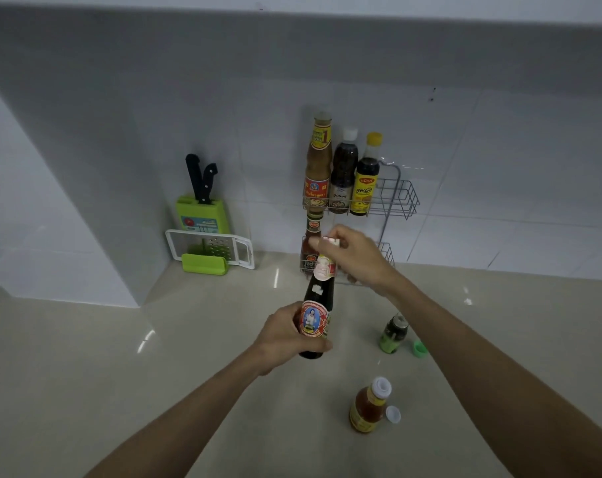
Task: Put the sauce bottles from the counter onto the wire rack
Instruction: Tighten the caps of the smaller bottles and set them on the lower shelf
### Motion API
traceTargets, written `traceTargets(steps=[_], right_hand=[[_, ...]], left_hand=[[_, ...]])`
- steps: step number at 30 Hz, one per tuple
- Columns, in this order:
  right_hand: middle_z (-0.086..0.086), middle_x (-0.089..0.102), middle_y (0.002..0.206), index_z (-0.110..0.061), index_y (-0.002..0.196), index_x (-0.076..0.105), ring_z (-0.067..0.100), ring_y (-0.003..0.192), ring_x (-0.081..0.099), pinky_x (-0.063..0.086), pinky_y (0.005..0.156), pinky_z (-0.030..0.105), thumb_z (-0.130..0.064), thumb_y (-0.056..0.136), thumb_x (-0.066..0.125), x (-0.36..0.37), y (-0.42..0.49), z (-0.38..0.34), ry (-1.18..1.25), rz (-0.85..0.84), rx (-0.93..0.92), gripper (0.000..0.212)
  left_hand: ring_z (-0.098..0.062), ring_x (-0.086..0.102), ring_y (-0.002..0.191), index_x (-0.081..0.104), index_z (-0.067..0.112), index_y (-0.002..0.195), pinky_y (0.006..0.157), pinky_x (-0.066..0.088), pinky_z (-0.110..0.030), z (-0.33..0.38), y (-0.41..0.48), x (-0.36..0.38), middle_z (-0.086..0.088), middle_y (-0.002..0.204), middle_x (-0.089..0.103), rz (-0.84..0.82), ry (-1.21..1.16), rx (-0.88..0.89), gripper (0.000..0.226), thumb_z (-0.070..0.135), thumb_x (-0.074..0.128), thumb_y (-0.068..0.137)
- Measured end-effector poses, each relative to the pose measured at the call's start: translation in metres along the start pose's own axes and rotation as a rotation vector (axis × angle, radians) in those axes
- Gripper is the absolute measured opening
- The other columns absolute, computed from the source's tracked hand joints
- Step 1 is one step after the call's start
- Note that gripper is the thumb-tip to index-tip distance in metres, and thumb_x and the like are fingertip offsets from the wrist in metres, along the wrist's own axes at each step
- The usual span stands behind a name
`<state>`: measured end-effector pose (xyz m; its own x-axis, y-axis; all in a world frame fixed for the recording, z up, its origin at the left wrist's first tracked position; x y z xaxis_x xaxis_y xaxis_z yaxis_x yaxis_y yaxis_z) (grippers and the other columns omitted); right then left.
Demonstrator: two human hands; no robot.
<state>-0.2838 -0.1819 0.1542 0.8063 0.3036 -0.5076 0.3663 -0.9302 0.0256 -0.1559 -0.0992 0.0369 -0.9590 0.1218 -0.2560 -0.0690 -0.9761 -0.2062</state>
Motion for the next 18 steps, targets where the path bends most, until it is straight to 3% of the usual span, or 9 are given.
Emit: traceTargets(steps=[3,5,8,11,13,15,18], right_hand=[[-0.003,0.068,0.099,-0.022,0.113,0.059,0.012,0.079,0.07,0.058,0.049,0.027,-0.047,0.073,0.078,0.018,-0.011,0.035,0.025,-0.107,0.107,0.051],[-0.001,0.068,0.102,-0.023,0.115,0.06,0.015,0.079,0.072,0.062,0.056,0.036,-0.039,0.074,0.08,0.017,-0.01,0.054,0.095,-0.057,0.144,0.048],[-0.004,0.068,0.096,-0.029,0.103,0.062,0.016,0.077,0.072,0.063,0.059,0.039,-0.033,0.074,0.08,0.006,0.004,0.069,0.151,0.021,0.146,0.034],[-0.003,0.067,0.094,-0.026,0.097,0.061,0.02,0.083,0.07,0.063,0.063,0.041,-0.025,0.075,0.08,-0.015,0.023,0.085,0.164,0.173,0.14,0.029],[-0.006,0.065,0.089,-0.026,0.093,0.059,0.019,0.079,0.068,0.06,0.066,0.03,-0.025,0.075,0.081,-0.034,0.036,0.095,0.069,0.334,0.086,0.028],[-0.012,0.063,0.084,-0.025,0.092,0.059,0.008,0.074,0.065,0.049,0.062,0.007,-0.026,0.074,0.082,-0.045,0.049,0.103,-0.004,0.449,0.021,0.029],[-0.016,0.063,0.088,-0.02,0.099,0.062,-0.004,0.081,0.061,0.043,0.065,0.0,-0.024,0.073,0.081,-0.042,0.073,0.121,-0.002,0.469,-0.018,0.032]], left_hand=[[-0.002,0.07,0.073,0.066,0.028,0.093,0.062,0.056,-0.016,-0.004,0.016,0.0,0.01,0.082,0.073,0.12,0.095,-0.017,0.058,0.043,0.087,0.04],[0.001,0.068,0.072,0.064,0.029,0.096,0.056,0.05,-0.008,-0.002,0.028,0.002,0.013,0.082,0.071,0.123,0.15,-0.009,0.062,0.046,0.086,0.041],[-0.005,0.067,0.091,0.058,0.024,0.109,0.076,0.058,-0.022,-0.001,0.055,0.006,0.007,0.099,0.071,0.019,0.146,-0.023,0.07,0.034,0.09,0.048],[-0.015,0.046,0.132,0.039,0.015,0.137,0.108,0.042,-0.035,-0.003,0.086,0.001,-0.003,0.14,0.051,-0.146,0.069,-0.053,0.087,0.003,0.084,0.063],[-0.015,0.032,0.14,0.027,0.018,0.146,0.107,0.037,-0.029,-0.003,0.109,-0.011,-0.001,0.15,0.036,-0.148,0.108,-0.059,0.09,-0.004,0.072,0.072],[-0.016,0.029,0.141,0.021,0.024,0.149,0.1,0.034,-0.025,-0.001,0.131,-0.026,0.003,0.151,0.033,-0.081,0.138,-0.074,0.089,-0.003,0.065,0.076],[-0.02,0.021,0.145,0.01,0.025,0.153,0.099,0.032,-0.025,0.0,0.168,-0.038,0.001,0.161,0.016,-0.047,0.131,-0.154,0.095,-0.001,0.063,0.078]])
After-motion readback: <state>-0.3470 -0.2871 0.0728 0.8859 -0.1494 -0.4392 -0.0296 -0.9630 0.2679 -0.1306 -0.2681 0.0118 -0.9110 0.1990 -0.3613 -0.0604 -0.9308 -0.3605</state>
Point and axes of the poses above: each hand's wrist, its own y-axis towards the middle knuckle, its own x-axis out of the palm, z = x × y, the point moved 6 cm from there along y, towards the middle knuckle
